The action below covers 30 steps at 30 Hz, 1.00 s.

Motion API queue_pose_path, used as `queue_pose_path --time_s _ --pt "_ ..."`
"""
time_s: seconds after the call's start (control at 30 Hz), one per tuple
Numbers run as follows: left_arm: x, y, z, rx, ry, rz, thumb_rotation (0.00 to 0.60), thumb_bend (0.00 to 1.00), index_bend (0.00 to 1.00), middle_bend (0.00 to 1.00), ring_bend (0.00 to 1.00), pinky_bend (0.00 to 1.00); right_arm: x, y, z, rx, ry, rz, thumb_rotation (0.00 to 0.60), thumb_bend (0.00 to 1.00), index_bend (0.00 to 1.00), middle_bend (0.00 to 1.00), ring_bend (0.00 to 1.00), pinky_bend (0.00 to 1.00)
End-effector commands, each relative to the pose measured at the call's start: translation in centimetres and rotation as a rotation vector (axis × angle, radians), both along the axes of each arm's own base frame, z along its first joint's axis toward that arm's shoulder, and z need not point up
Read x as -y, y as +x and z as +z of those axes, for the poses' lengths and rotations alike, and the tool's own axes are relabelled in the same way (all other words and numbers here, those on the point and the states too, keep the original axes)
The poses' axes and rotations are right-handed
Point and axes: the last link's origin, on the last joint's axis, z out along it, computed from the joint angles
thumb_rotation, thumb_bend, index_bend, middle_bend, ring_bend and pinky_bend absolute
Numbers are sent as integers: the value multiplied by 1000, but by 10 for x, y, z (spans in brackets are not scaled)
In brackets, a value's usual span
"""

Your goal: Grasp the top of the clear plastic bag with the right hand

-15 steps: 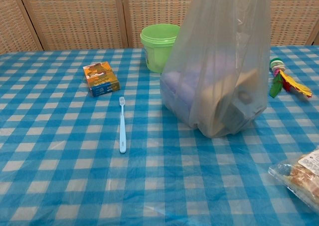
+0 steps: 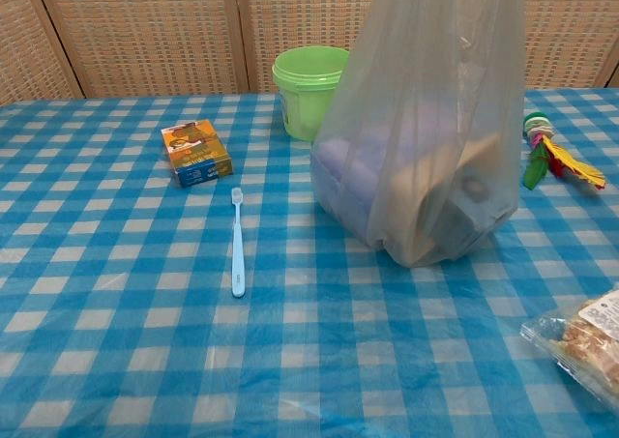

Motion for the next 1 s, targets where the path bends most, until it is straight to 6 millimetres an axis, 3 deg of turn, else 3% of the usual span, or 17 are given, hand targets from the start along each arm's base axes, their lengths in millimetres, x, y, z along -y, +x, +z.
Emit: queue_pose_path --time_s 0.03,0.17,0.23,0.43,0.7,1.0 --pt "-4 -1 -2 -6 -2 9 600 0 0 0 0 0 36 23 13 151 144 68 600 0 0 0 0 0" --pt "-11 -4 -4 -12 -4 35 600 0 0 0 0 0 67 37 23 220 213 109 600 0 0 0 0 0" --pt "-16 -6 -5 -15 -3 55 600 0 0 0 0 0 88 53 27 362 299 128 600 0 0 0 0 0" --pt "-22 -9 -8 -19 -12 76 600 0 0 0 0 0 119 77 36 521 442 152 600 0 0 0 0 0" --pt "-30 -13 -7 -19 -7 96 600 0 0 0 0 0 151 114 33 629 571 183 600 0 6 4 0 0" --pt "-37 -18 -7 -18 -5 123 600 0 0 0 0 0 166 156 23 744 711 193 600 0 140 143 0 0"
